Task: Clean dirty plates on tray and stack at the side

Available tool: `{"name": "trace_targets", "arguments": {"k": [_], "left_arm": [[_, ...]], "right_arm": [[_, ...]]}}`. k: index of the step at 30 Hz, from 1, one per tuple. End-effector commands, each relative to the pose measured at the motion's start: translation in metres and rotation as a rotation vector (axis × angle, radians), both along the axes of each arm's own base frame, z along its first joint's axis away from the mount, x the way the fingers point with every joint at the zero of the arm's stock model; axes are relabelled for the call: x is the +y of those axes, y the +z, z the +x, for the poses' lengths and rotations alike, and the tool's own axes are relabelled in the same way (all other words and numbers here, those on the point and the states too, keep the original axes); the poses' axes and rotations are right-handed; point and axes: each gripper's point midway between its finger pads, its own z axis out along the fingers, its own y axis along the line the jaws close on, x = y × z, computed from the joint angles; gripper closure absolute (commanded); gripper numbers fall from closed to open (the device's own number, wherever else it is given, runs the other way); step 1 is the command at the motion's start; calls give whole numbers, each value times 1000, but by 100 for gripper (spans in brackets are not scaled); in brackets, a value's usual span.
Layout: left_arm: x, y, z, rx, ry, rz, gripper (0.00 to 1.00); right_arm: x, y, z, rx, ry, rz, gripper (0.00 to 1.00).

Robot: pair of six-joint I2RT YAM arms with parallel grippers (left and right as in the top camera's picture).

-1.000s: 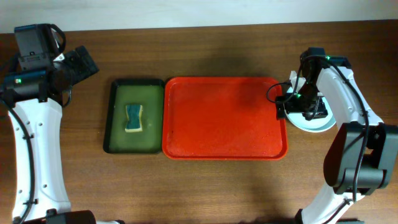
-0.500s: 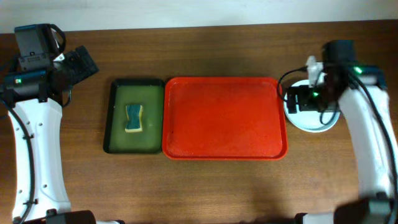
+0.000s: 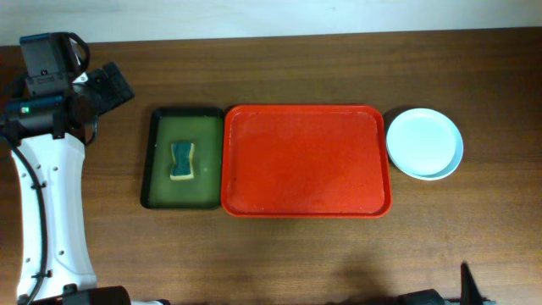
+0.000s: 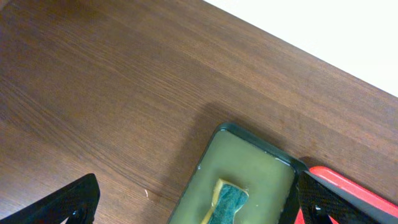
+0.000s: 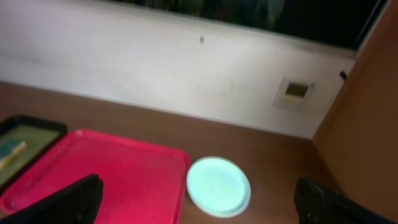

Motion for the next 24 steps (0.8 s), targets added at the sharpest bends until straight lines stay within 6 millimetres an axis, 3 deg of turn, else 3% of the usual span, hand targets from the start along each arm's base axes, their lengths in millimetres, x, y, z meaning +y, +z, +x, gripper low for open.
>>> {"name": "trace_targets", "arguments": {"k": [1, 3, 5, 7, 9, 11, 12, 16, 19, 21, 23, 24], "left_arm": [[-1, 0, 1, -3, 3, -12, 1], [-1, 0, 1, -3, 3, -12, 1], [-1, 0, 1, -3, 3, -12, 1], [-1, 0, 1, -3, 3, -12, 1], [-1, 0, 1, -3, 3, -12, 1], [-1, 0, 1, -3, 3, -12, 1], [-1, 0, 1, -3, 3, -12, 1], [-1, 0, 1, -3, 3, -12, 1], [-1, 0, 1, -3, 3, -12, 1], [-1, 0, 1, -3, 3, -12, 1], [-1, 0, 1, -3, 3, -12, 1], [-1, 0, 1, -3, 3, -12, 0]], "right_arm": [[1, -32, -8, -45, 18, 5, 1], [11, -45, 14, -108, 58, 16, 1], [28, -34, 60, -241, 108, 31, 1], [41, -19, 87, -416, 157, 16, 1], [48, -24, 106, -539, 198, -14, 1], [50, -46, 123, -589, 205, -20, 1], [50, -70, 136, -558, 207, -2, 1], [43, -131, 162, -418, 176, 90, 1], [43, -165, 172, -336, 160, 167, 1], [37, -198, 180, -195, 102, 222, 1], [36, -244, 181, -5, 71, 254, 1], [32, -243, 181, -16, 47, 250, 1]]}}
